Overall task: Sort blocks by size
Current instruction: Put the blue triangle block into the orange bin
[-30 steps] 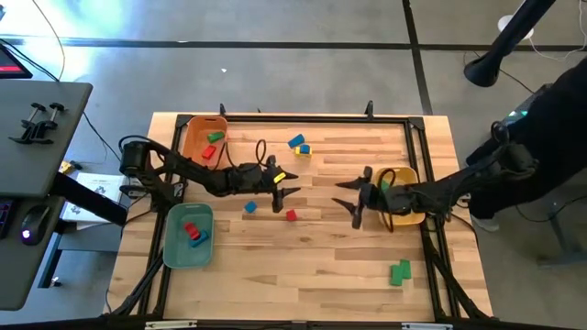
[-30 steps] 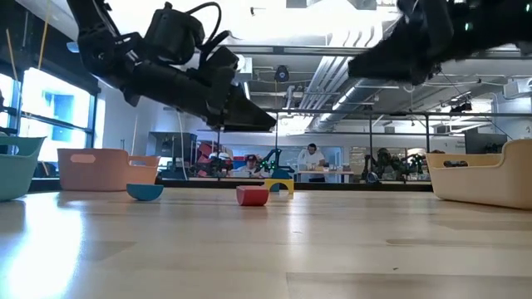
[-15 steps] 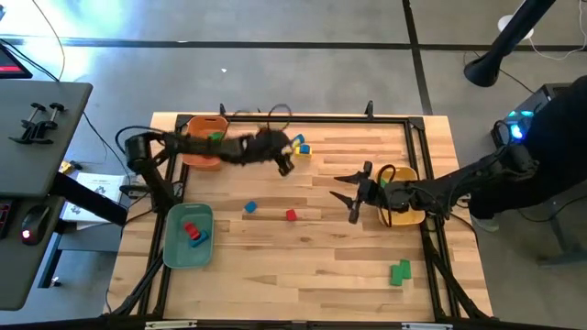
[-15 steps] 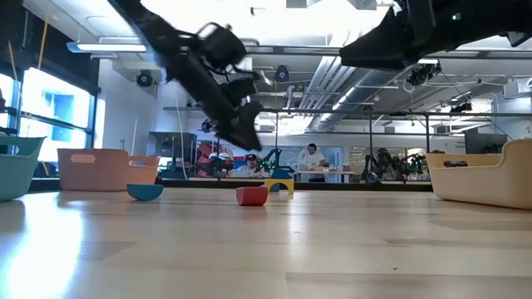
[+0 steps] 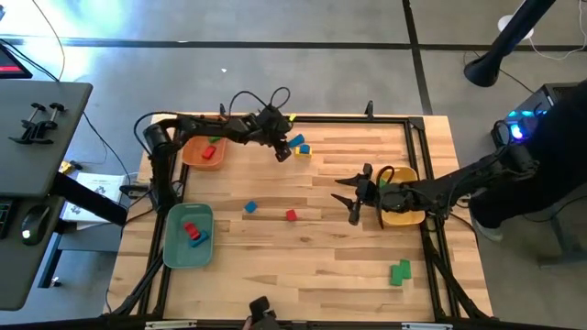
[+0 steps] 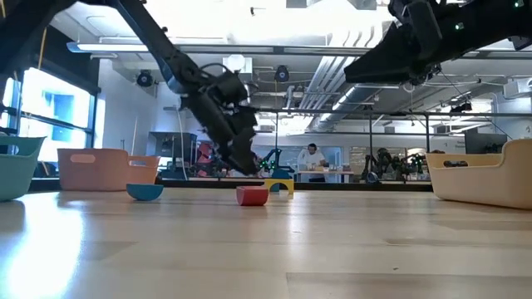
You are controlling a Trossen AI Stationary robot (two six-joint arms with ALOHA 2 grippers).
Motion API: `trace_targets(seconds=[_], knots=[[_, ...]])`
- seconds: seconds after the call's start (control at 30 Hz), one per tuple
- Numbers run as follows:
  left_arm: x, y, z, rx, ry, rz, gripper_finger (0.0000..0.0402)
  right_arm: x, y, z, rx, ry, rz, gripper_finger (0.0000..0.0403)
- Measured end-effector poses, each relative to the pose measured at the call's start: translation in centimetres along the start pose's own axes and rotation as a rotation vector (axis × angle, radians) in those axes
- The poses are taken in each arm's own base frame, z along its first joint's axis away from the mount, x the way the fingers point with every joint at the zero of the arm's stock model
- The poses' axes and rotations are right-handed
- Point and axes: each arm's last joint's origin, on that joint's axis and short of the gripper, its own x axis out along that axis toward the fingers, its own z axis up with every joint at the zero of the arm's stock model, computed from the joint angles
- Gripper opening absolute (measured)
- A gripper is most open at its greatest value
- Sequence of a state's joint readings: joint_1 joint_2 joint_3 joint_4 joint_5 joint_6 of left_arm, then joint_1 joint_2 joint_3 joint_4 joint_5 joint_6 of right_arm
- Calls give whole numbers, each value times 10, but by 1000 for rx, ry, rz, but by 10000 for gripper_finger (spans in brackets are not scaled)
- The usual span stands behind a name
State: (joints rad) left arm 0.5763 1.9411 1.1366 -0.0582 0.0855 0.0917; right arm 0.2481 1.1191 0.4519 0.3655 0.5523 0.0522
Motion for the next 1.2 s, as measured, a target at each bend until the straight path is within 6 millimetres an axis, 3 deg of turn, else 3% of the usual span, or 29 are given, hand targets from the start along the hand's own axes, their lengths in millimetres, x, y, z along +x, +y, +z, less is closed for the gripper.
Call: trace_targets(seconds=[0.2,0.33,0.63,0.77,1.0,1.2], knots=[[22,-6,-6,13,-34,4,188,0,0,0,-5,-3,0,204],[21,-6,0,29,-76,102,206,0,0,0,-6,-2,0,204],[23,3,-2,-5,-80,100,254,0,0,0,-7,-1,-1,204],[29,10,1,-13,-68,82,251,0,0,0,-7,-1,-1,204],[40,11,22,25,-14,17,241,1,-3,0,-2,2,-17,204],[42,16,22,49,20,-32,241,1,-3,0,1,4,-16,204]])
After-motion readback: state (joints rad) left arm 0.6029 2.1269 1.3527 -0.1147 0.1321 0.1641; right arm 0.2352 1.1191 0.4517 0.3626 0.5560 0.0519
